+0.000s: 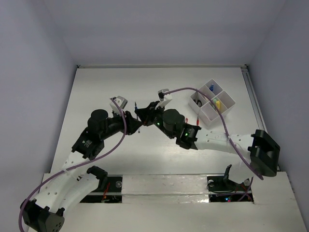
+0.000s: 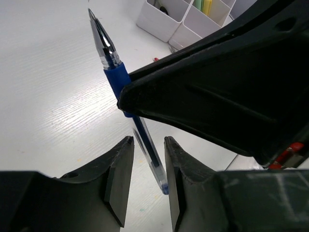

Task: Sort the stationery into containers
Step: Pick up the pen cap from the center of the board.

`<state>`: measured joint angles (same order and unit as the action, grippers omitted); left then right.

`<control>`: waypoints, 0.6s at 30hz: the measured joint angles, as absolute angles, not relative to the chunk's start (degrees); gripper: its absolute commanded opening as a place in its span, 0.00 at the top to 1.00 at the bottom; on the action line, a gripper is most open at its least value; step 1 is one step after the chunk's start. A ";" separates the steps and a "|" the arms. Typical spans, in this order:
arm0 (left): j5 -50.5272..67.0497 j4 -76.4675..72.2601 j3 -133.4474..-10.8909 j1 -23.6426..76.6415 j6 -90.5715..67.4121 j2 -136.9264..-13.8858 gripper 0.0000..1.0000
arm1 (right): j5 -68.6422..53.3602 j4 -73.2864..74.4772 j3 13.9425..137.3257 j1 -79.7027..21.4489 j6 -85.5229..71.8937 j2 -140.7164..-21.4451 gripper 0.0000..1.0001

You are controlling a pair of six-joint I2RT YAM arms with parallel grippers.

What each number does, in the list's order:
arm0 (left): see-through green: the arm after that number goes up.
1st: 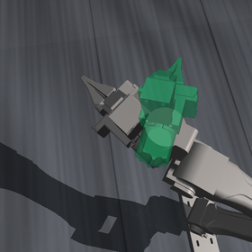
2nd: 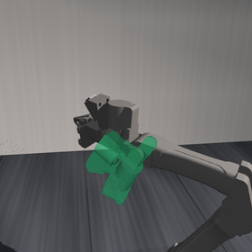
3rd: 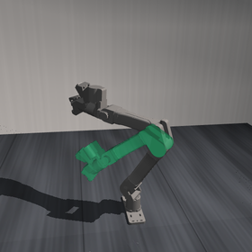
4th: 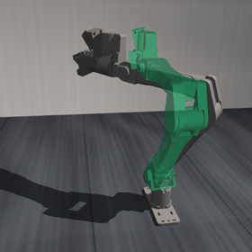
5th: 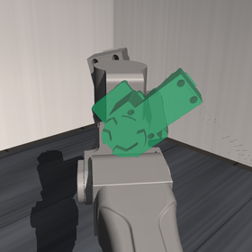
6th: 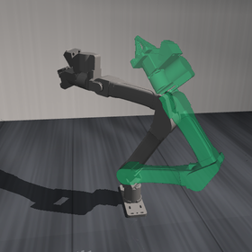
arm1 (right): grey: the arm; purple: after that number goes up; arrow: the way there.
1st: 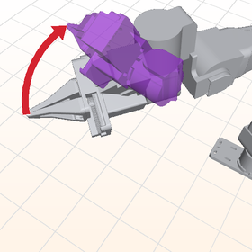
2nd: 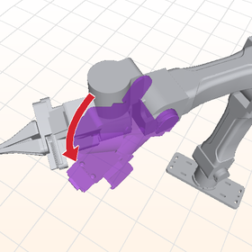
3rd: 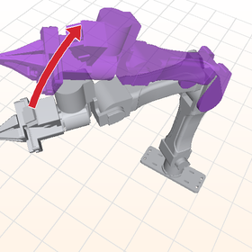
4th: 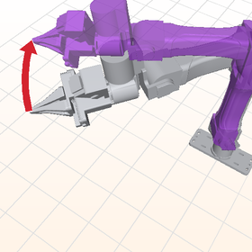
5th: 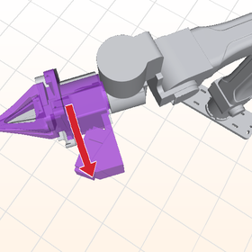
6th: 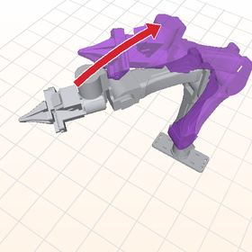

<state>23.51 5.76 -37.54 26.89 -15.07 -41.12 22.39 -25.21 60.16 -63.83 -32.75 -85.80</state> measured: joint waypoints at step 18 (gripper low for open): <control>26.76 4.29 -37.54 26.89 -15.70 -41.10 1.00 | 25.98 -29.98 56.12 -63.83 -32.62 -82.76 1.00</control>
